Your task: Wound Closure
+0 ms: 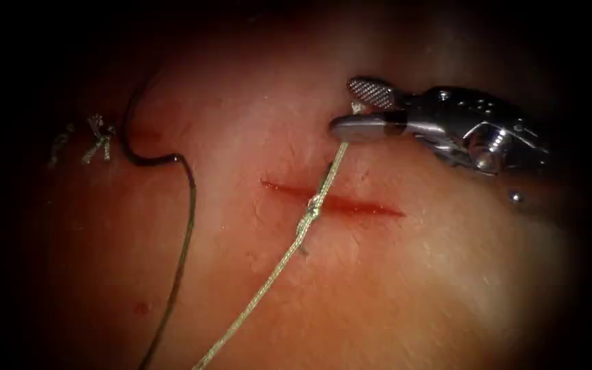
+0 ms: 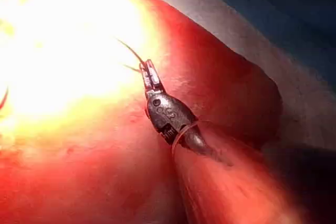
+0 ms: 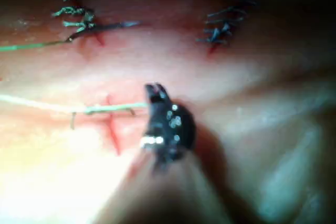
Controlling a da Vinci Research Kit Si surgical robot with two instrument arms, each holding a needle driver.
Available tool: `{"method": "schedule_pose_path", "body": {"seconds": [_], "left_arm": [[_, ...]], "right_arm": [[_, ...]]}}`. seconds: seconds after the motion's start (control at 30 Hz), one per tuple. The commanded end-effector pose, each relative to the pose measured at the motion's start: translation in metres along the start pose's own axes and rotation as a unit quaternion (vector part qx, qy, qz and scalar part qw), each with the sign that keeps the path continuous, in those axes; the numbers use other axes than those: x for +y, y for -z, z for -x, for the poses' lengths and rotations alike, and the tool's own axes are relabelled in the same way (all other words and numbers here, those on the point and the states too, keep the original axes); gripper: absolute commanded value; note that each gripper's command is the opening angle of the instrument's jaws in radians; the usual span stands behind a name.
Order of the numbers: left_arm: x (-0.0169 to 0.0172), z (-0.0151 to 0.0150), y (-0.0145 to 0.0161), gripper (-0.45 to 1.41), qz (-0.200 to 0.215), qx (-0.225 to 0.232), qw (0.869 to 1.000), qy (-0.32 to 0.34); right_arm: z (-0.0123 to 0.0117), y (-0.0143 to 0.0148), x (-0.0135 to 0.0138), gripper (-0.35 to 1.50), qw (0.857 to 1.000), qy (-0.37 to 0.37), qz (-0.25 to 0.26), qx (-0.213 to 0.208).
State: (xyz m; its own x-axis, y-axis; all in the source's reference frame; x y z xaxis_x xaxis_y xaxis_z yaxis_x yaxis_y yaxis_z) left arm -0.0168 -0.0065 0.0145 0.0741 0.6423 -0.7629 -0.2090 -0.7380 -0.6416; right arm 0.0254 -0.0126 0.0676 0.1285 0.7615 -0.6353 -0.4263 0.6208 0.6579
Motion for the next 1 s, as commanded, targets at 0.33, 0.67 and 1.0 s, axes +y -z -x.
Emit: {"method": "schedule_pose_path", "body": {"seconds": [0.33, 0.67, 1.0], "left_arm": [[-0.0041, -0.0084, -0.0021, -0.45, 0.012, -0.002, 0.999, -0.042], [-0.0084, -0.0177, -0.0068, -0.45, 0.044, 0.015, 0.997, -0.065], [-0.0109, -0.0179, -0.0119, -0.45, 0.072, 0.007, 0.995, -0.063]], "right_arm": [[-0.0046, 0.004, 0.0022, 1.46, 0.988, 0.145, 0.048, 0.017], [-0.0048, 0.0069, -0.001, 1.46, 0.991, 0.128, 0.044, 0.013], [-0.005, 0.0016, -0.0087, 1.23, 0.992, 0.124, -0.006, 0.022]]}}
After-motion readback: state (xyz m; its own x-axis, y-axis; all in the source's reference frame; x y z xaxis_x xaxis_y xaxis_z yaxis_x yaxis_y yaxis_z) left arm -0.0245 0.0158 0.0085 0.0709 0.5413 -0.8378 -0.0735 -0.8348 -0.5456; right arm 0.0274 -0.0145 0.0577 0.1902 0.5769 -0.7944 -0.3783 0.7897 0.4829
